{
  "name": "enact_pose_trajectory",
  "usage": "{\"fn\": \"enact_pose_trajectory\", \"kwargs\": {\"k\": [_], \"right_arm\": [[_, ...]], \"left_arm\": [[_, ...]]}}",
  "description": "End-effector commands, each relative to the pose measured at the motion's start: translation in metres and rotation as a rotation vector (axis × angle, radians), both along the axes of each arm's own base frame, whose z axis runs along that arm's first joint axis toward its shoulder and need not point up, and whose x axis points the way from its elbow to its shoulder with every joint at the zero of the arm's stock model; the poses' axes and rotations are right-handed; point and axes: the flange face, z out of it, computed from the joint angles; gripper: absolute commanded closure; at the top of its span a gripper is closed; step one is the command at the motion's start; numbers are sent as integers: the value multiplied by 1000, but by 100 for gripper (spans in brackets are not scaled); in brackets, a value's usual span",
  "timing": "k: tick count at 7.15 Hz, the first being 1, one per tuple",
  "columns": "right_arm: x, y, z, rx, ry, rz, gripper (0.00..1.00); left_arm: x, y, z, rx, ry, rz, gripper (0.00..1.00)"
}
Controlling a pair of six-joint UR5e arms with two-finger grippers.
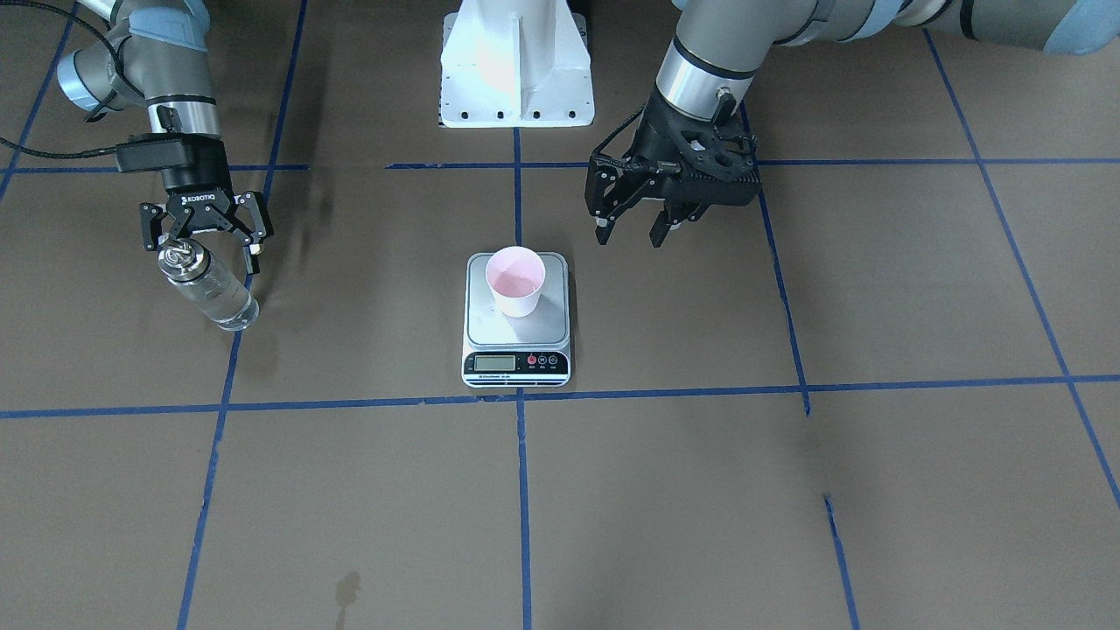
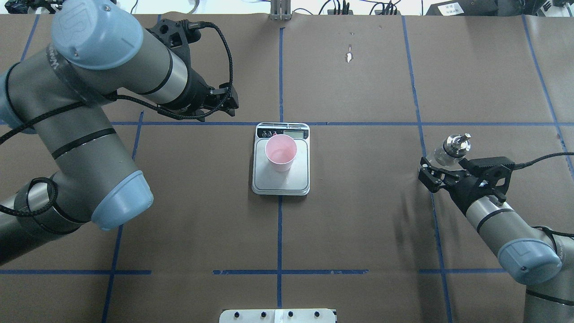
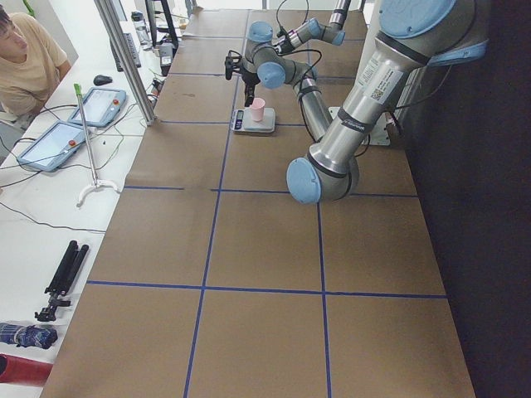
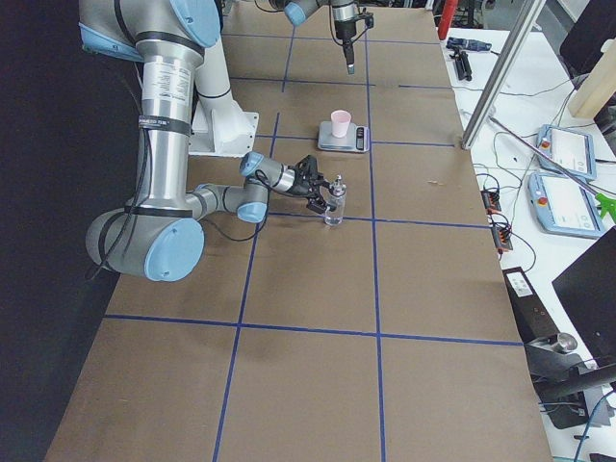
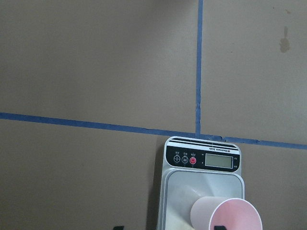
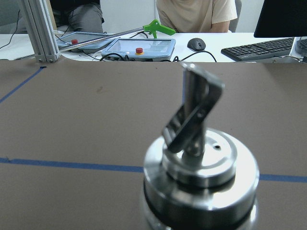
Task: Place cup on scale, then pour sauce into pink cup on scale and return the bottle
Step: 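Lift the glass bottle with the right gripper and raise it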
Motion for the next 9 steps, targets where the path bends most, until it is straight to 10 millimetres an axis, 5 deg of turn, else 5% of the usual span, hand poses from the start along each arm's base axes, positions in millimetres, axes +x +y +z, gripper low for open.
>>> {"fn": "enact_pose_trajectory", "kwargs": {"k": [1, 7, 9], "right_arm": [[-1, -5, 13, -8, 24, 10, 0], [-11, -17, 17, -10, 28, 27, 1], [-11, -18, 18, -11, 28, 29, 17]], "left_arm": [[-1, -1, 0, 0, 0, -2, 31], [-2, -1, 1, 1, -2, -4, 31], [-3, -2, 4, -2, -4, -6, 31]]}}
